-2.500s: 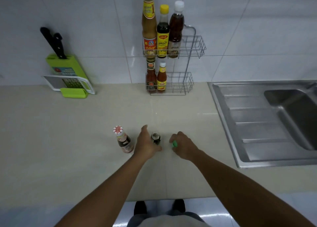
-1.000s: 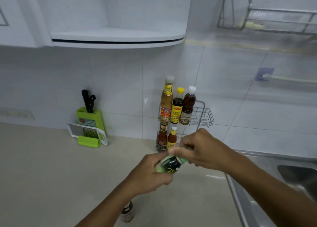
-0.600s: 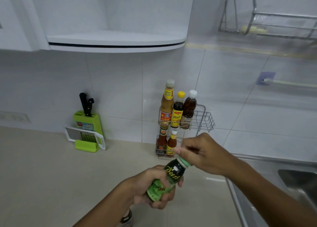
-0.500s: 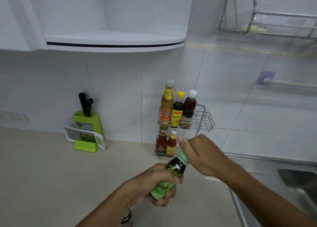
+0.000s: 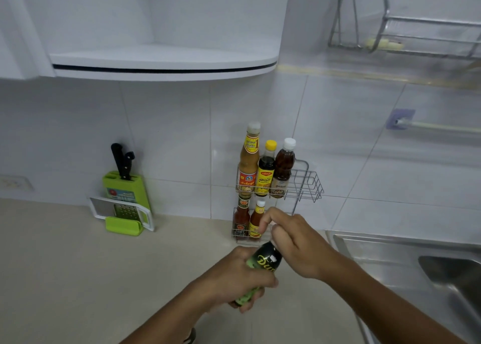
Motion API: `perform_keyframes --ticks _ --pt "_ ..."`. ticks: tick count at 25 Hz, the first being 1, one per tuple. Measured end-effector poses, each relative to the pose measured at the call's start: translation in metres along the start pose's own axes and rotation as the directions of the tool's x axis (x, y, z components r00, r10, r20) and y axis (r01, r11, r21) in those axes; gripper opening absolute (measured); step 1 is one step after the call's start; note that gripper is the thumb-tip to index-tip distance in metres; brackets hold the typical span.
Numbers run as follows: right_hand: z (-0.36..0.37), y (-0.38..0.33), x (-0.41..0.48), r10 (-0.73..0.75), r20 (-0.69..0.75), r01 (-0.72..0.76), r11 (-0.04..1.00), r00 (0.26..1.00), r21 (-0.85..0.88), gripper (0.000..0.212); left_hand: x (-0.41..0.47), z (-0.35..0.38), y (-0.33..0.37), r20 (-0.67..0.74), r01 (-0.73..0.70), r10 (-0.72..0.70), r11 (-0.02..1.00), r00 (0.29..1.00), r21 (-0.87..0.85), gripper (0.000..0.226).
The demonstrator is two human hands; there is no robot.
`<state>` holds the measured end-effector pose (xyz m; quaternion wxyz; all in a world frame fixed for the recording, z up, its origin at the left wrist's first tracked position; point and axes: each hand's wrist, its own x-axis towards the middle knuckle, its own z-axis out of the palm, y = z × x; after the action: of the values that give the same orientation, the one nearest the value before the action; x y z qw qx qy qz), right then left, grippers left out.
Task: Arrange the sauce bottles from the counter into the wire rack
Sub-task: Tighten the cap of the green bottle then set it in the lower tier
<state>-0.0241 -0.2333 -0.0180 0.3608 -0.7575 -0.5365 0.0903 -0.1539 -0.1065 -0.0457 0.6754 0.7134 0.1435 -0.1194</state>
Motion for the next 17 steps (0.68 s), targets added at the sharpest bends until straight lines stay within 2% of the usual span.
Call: perform_keyframes --ticks 2,4,6,7,9,10,11,13,14,15,17 --pt "0.005 0.006 0.001 0.044 -0.049 -0.043 0.999 0.998 0.01 0.022 0.005 0.004 -0.002 -0.202 -0.071 0.106 0.982 0.974 0.177 0.012" --pt "0.007 0.01 0.003 0.04 -0.101 -0.035 0.998 0.994 0.05 0.02 0.007 0.006 -0.003 -0.363 -0.066 0.246 0.895 0.899 0.442 0.028" --pt "0.007 0.012 0.005 0.012 -0.149 -0.005 0.999 0.989 0.047 0.016 0.01 0.007 -0.002 -0.415 0.021 0.389 0.708 0.822 0.706 0.045" --pt "0.007 0.016 0.007 0.012 -0.16 -0.005 0.999 0.987 0.041 0.015 0.014 0.007 -0.001 -0.418 0.049 0.451 0.631 0.788 0.774 0.047" --pt "0.009 0.024 0.012 0.064 -0.189 -0.058 0.998 0.98 0.039 0.014 0.025 0.002 0.001 -0.397 0.05 0.497 0.576 0.772 0.816 0.047" --pt "0.01 0.029 0.014 0.127 -0.196 -0.111 0.99 0.972 0.09 0.014 0.033 -0.004 0.003 -0.377 0.02 0.474 0.601 0.796 0.799 0.046" --pt "0.01 0.033 0.016 0.227 -0.181 -0.184 0.957 0.957 0.226 0.014 0.043 -0.013 0.005 -0.348 -0.029 0.413 0.678 0.842 0.735 0.045" --pt "0.012 0.044 0.017 0.375 -0.027 -0.295 0.769 0.926 0.566 0.021 0.066 -0.03 0.008 -0.23 -0.111 0.237 0.884 0.944 0.454 0.044" --pt "0.014 0.052 0.016 0.365 0.045 -0.307 0.704 0.93 0.641 0.029 0.077 -0.036 0.01 -0.158 -0.116 0.171 0.944 0.973 0.31 0.048" --pt "0.017 0.062 0.015 0.336 0.081 -0.303 0.687 0.938 0.66 0.034 0.087 -0.042 0.01 -0.099 -0.096 0.123 0.967 0.987 0.237 0.054" --pt "0.026 0.086 0.016 0.348 0.042 -0.283 0.68 0.937 0.676 0.031 0.11 -0.056 0.006 -0.023 -0.039 0.049 0.948 0.999 0.315 0.068"
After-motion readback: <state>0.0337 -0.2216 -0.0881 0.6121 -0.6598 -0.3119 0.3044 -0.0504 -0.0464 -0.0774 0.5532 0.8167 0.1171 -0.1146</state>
